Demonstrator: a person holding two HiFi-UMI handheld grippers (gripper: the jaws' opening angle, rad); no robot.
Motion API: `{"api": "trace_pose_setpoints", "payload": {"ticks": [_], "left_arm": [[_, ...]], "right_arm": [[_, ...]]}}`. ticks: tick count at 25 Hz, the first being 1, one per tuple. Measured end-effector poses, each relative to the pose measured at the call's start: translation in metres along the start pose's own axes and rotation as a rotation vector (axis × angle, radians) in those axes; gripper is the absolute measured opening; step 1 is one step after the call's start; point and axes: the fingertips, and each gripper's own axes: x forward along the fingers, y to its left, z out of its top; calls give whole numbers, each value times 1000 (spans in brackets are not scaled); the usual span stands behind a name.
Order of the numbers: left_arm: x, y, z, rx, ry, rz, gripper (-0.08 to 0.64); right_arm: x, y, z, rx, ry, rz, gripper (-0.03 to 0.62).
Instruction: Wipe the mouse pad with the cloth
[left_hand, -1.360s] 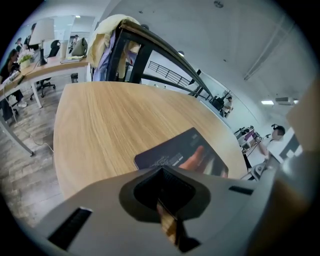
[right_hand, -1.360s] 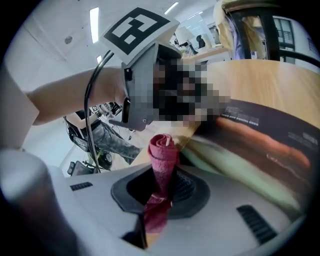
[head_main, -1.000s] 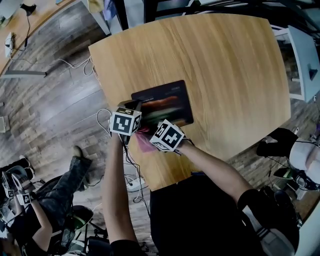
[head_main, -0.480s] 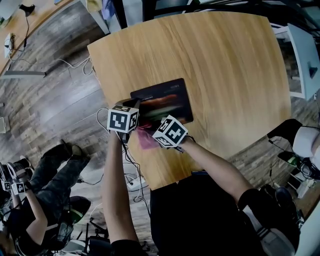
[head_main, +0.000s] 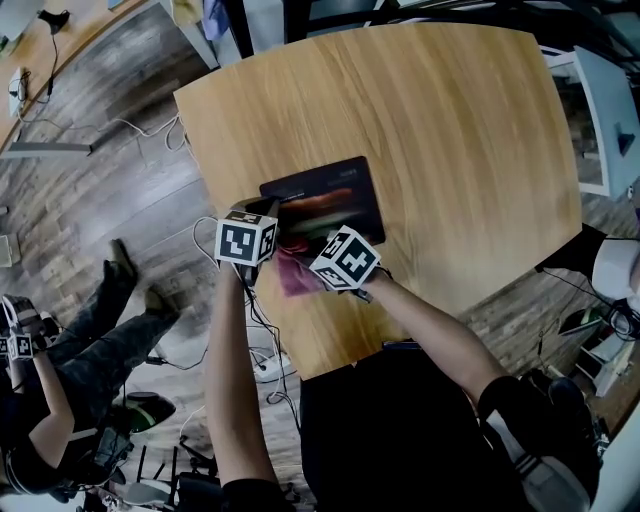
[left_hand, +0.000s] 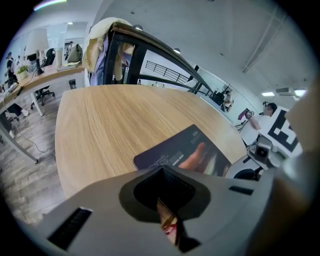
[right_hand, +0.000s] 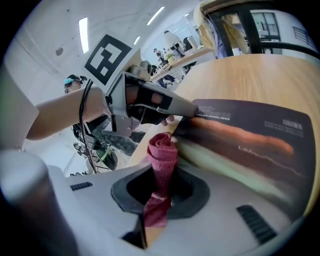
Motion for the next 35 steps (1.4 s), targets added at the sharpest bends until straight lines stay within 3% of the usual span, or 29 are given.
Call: {"api": "trace_pose_setpoints", "payload": {"ticks": [35], "left_arm": [[-1,3,1,-20,0,32,23]], "right_arm": [[-56,-58,-22,84,-60,-118,63]]}}
